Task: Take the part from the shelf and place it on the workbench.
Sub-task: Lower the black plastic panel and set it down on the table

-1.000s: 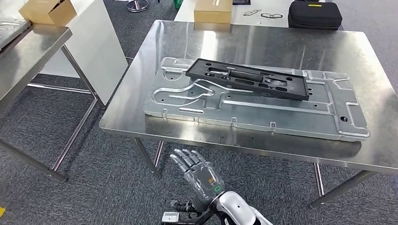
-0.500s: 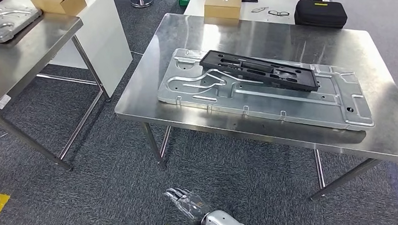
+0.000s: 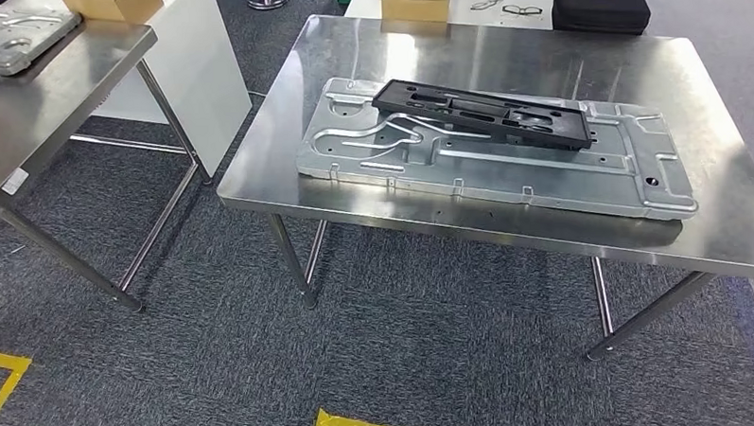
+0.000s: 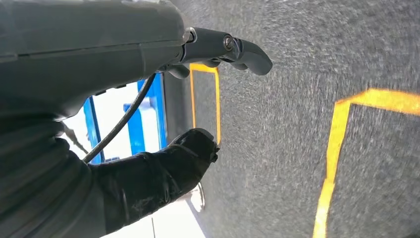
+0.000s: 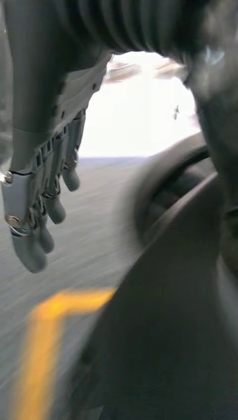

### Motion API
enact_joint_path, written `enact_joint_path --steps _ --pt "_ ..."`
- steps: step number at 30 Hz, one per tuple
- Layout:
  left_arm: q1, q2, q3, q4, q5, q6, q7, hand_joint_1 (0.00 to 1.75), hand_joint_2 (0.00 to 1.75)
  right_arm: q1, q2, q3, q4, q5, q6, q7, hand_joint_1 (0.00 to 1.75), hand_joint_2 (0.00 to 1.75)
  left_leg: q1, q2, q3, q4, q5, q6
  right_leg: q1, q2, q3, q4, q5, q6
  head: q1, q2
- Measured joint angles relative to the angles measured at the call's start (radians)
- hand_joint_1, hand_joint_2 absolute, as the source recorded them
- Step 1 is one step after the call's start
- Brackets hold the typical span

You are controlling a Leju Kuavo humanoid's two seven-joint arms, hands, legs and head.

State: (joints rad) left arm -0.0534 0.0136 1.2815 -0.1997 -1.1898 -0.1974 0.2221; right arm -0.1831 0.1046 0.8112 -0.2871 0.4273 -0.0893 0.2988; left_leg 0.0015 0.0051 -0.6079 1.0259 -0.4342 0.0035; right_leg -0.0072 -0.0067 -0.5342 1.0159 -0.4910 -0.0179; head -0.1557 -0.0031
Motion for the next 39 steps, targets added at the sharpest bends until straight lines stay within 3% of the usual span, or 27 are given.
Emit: enact_joint_path --steps 1,3,4,5,6,7,9,11,13,15,16,17,19,20,21,22,24,26,28,30,31,32,34,35,36,37,39 --pt "0.0 0.003 -0.006 0.0 -0.007 -0.006 -0.003 0.0 1.75 0.013 -0.014 -0.041 0.017 -0.056 0.022 0.032 0.0 0.0 0.001 -0.001 -0.007 0.022 -0.03 -0.006 -0.003 -0.002 -0.007 -0.004 0.009 -0.007 0.0 0.0" --pt "0.002 0.011 -0.014 0.0 -0.012 -0.011 -0.01 0.0 1.75 0.03 -0.042 -0.133 0.043 -0.193 0.046 0.095 0.0 0.0 0.006 -0.001 -0.034 0.12 -0.126 -0.015 -0.004 -0.003 -0.027 -0.007 0.027 -0.015 0.0 0.0" --pt "0.002 0.014 -0.016 0.0 -0.01 -0.01 -0.015 0.0 1.75 0.037 -0.052 -0.186 0.052 -0.272 0.051 0.125 0.0 0.0 0.008 -0.001 -0.046 0.182 -0.168 -0.019 -0.004 -0.004 -0.038 -0.006 0.035 -0.016 0.0 0.0" --pt "0.003 0.017 -0.018 0.0 -0.006 -0.008 -0.02 0.0 1.75 0.046 -0.061 -0.245 0.059 -0.356 0.053 0.144 0.0 0.0 0.009 -0.001 -0.051 0.233 -0.191 -0.022 -0.003 -0.006 -0.05 -0.004 0.043 -0.015 0.0 0.0" --pt "0.003 0.018 -0.018 0.0 -0.002 -0.006 -0.025 0.0 1.75 0.057 -0.067 -0.311 0.064 -0.432 0.055 0.144 0.0 0.0 0.01 -0.001 -0.044 0.258 -0.189 -0.025 -0.004 -0.009 -0.061 -0.001 0.051 -0.013 0.0 0.0" --pt "0.005 0.019 -0.018 0.0 0.001 -0.003 -0.029 0.0 1.75 0.067 -0.07 -0.372 0.067 -0.484 0.059 0.127 0.0 0.0 0.012 -0.001 -0.02 0.25 -0.167 -0.027 -0.005 -0.011 -0.074 0.003 0.058 -0.011 0.0 0.0" --pt "0.009 0.019 -0.018 0.0 -0.002 -0.001 -0.034 0.0 1.75 0.081 -0.073 -0.471 0.072 -0.532 0.07 0.075 0.0 0.0 0.016 -0.002 0.07 0.138 -0.114 -0.029 -0.007 -0.01 -0.099 0.014 0.072 -0.004 0.0 0.0" --pt "0.011 0.02 -0.02 0.0 -0.011 -0.004 -0.035 0.0 1.75 0.091 -0.069 -0.535 0.075 -0.538 0.079 0.03 0.0 0.0 0.013 -0.006 0.154 0.006 -0.109 -0.025 -0.006 -0.009 -0.115 0.022 0.086 0.008 0.0 0.0" --pt "0.011 0.022 -0.023 0.0 -0.02 -0.007 -0.037 0.0 1.75 0.097 -0.061 -0.58 0.08 -0.537 0.082 -0.006 0.0 0.0 0.005 -0.009 0.174 -0.042 -0.118 -0.014 -0.005 -0.01 -0.119 0.021 0.103 0.021 0.0 0.0" --pt "0.011 0.023 -0.029 0.0 -0.027 -0.008 -0.039 0.0 1.75 0.101 -0.056 -0.607 0.087 -0.529 0.081 -0.035 0.0 0.0 0.007 -0.004 0.159 -0.045 -0.102 0.005 -0.007 -0.008 -0.124 0.022 0.104 0.032 0.0 0.0" --pt "0.01 0.024 -0.032 0.0 -0.03 -0.008 -0.041 0.0 1.75 0.104 -0.055 -0.615 0.089 -0.524 0.08 -0.046 0.0 0.0 0.008 0.0 0.15 -0.046 -0.091 0.016 -0.008 -0.006 -0.132 0.038 0.079 0.037 0.0 0.0" --pt "0.01 0.024 -0.033 0.0 -0.032 -0.008 -0.042 0.0 1.75 0.106 -0.054 -0.622 0.091 -0.519 0.08 -0.055 0.0 0.0 0.01 0.005 0.138 -0.048 -0.079 0.026 -0.009 -0.004 -0.143 0.073 0.035 0.04 0.0 0.0" --pt "0.009 0.024 -0.035 0.0 -0.034 -0.007 -0.044 0.0 1.75 0.109 -0.052 -0.631 0.093 -0.515 0.079 -0.064 0.0 0.0 0.007 0.01 0.111 -0.044 -0.058 0.037 -0.009 -0.003 -0.171 0.193 -0.07 0.046 0.0 0.0" --pt "0.009 0.025 -0.036 0.0 -0.034 -0.007 -0.045 0.0 1.75 0.111 -0.051 -0.634 0.094 -0.514 0.079 -0.067 0.0 0.0 0.005 0.012 0.095 -0.041 -0.047 0.038 -0.009 -0.003 -0.18 0.254 -0.098 0.047 0.0 0.0" --pt "0.009 0.025 -0.036 0.0 -0.034 -0.007 -0.045 0.0 1.75 0.113 -0.051 -0.638 0.095 -0.513 0.079 -0.069 0.0 0.0 0.003 0.013 0.078 -0.036 -0.037 0.038 -0.009 -0.002 -0.178 0.295 -0.1 0.048 0.0 0.0" --pt "0.009 0.025 -0.036 0.0 -0.034 -0.007 -0.045 0.0 1.75 0.115 -0.051 -0.64 0.096 -0.512 0.079 -0.07 0.0 0.0 0.001 0.013 0.061 -0.03 -0.027 0.038 -0.009 -0.002 -0.162 0.303 -0.081 0.047 0.0 0.0" --pt "0.008 0.025 -0.038 0.0 -0.035 -0.007 -0.047 0.0 1.75 0.115 -0.051 -0.645 0.096 -0.507 0.079 -0.074 0.0 0.0 -0.001 0.013 0.028 -0.016 -0.012 0.034 -0.007 -0.001 -0.074 0.213 -0.03 0.038 0.0 0.0" --pt "0.007 0.025 -0.04 0.0 -0.038 -0.004 -0.054 0.0 1.75 0.115 -0.051 -0.647 0.096 -0.5 0.079 -0.084 0.0 0.0 -0.003 0.012 0.008 -0.006 0.001 0.027 0.0 0.001 0.03 0.066 -0.034 0.025 0.0 0.0" --pt "0.007 0.025 -0.042 0.0 -0.042 0.001 -0.061 0.0 1.75 0.117 -0.051 -0.647 0.097 -0.494 0.079 -0.094 0.0 0.0 -0.003 0.013 0.004 -0.006 0.017 0.016 0.007 0.001 0.066 -0.005 -0.051 0.017 0.0 0.0" --pt "0.005 0.026 -0.043 0.0 -0.045 0.003 -0.067 0.0 0.87 0.118 -0.05 -0.647 0.098 -0.492 0.085 -0.102 0.0 0.0 -0.001 0.012 -0.001 -0.005 0.023 0.003 0.005 -0.002 0.054 -0.016 -0.034 0.006 0.0 0.0" --pt "0.004 0.026 -0.043 0.0 -0.045 0.004 -0.069 0.0 0.44 0.117 -0.05 -0.647 0.098 -0.492 0.091 -0.106 0.0 0.0 0.0 0.009 -0.008 0.007 0.004 -0.003 0.002 -0.004 0.045 -0.019 -0.023 -0.001 0.0 0.0" --pt "0.005 0.027 -0.044 0.0 -0.046 0.004 -0.07 0.0 0.0 0.117 -0.05 -0.647 0.098 -0.492 0.098 -0.109 0.0 0.0 0.001 0.006 -0.017 0.034 -0.035 -0.008 0.0 -0.006 0.034 -0.022 -0.011 -0.009 0.0 0.0" --pt "0.005 0.027 -0.044 0.0 -0.047 0.004 -0.07 0.0 0.0 0.117 -0.05 -0.647 0.099 -0.492 0.112 -0.111 0.0 0.0 0.005 0.004 -0.036 0.13 -0.142 -0.016 0.0 -0.008 0.007 -0.022 0.012 -0.018 0.0 0.0" --pt "0.005 0.027 -0.045 0.0 -0.048 0.003 -0.069 0.0 0.0 0.119 -0.05 -0.648 0.1 -0.491 0.118 -0.111 0.0 0.0 0.007 0.003 -0.041 0.185 -0.178 -0.019 0.001 -0.009 -0.009 -0.02 0.024 -0.018 0.0 0.0" --pt "0.005 0.027 -0.045 0.0 -0.048 0.003 -0.067 0.0 0.0 0.12 -0.05 -0.648 0.101 -0.49 0.124 -0.11 0.0 0.0 0.009 0.003 -0.039 0.225 -0.188 -0.023 0.001 -0.01 -0.026 -0.017 0.036 -0.017 0.0 0.0" --pt "0.004 0.027 -0.046 0.0 -0.049 0.002 -0.065 0.0 0.0 0.121 -0.05 -0.648 0.102 -0.486 0.132 -0.11 0.0 0.0 0.012 0.003 -0.026 0.242 -0.172 -0.026 0.0 -0.01 -0.045 -0.013 0.048 -0.015 0.0 0.0" --pt "0.002 0.028 -0.05 0.0 -0.061 -0.004 -0.067 0.0 0.0 0.121 -0.05 -0.646 0.103 -0.463 0.162 -0.108 0.0 0.0 0.017 0.003 0.039 0.19 -0.106 -0.031 -0.002 -0.01 -0.084 0.003 0.069 -0.007 0.0 0.0"
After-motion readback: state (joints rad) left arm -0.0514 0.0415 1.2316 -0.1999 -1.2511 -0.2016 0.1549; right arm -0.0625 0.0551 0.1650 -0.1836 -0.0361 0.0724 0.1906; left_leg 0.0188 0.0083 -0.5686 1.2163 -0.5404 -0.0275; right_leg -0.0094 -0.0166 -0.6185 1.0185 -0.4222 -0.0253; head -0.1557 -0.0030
